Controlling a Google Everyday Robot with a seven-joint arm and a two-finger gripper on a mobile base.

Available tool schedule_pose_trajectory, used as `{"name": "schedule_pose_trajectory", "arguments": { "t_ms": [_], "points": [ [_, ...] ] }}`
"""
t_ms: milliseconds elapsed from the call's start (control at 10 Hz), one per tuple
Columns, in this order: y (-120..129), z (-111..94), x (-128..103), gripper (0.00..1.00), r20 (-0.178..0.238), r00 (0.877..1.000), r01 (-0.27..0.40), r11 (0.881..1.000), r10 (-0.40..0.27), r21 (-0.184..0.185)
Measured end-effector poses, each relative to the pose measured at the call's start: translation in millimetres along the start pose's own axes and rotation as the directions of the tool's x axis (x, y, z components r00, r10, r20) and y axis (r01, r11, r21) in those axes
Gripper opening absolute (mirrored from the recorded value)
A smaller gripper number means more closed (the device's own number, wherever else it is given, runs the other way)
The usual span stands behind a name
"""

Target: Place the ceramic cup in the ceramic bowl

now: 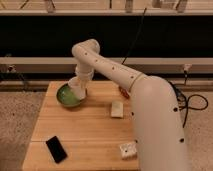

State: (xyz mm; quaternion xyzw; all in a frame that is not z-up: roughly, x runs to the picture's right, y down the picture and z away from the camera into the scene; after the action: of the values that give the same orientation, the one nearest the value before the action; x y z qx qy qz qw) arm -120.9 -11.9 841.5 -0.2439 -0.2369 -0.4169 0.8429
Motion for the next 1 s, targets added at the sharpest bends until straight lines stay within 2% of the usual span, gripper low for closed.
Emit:
{"name": "schedule_pose_trajectory", "arguments": {
  "t_ms": [200, 1000],
  "points": [
    [0.7, -0.1, 0.9, 0.26, 0.001, 1.000, 0.003, 1.000, -0.003, -0.003],
    [0.1, -0.3, 1.5, 0.26, 0.004, 1.000, 0.022, 1.000, -0.022, -0.012]
  ]
}}
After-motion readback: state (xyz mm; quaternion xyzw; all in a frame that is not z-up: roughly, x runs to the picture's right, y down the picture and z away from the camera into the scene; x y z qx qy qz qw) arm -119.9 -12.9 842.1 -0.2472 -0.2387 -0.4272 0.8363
